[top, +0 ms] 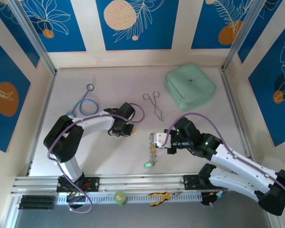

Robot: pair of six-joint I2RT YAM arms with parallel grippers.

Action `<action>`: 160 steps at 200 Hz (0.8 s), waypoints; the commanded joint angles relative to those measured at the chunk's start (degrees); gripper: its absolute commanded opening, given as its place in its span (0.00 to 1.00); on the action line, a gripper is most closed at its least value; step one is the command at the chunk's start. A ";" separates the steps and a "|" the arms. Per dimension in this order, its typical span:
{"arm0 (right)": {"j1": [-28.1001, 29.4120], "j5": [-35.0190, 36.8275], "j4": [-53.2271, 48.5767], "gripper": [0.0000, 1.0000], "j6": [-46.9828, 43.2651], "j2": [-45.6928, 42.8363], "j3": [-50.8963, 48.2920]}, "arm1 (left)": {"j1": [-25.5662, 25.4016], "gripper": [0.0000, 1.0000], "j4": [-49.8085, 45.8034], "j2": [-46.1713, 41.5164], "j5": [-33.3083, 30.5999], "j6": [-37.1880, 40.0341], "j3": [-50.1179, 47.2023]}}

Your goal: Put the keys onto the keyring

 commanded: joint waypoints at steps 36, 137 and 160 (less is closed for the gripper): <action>0.77 -2.58 3.94 0.00 1.15 0.35 -0.19 | 0.99 0.32 -1.21 -0.83 0.65 -2.44 0.22; 0.77 -2.32 3.59 0.00 1.22 -0.01 -0.12 | 1.52 0.33 -1.33 1.81 0.64 -3.14 3.45; 0.83 -2.19 3.59 0.00 1.08 -0.08 0.01 | 1.63 0.32 -1.30 2.31 0.24 -3.13 3.75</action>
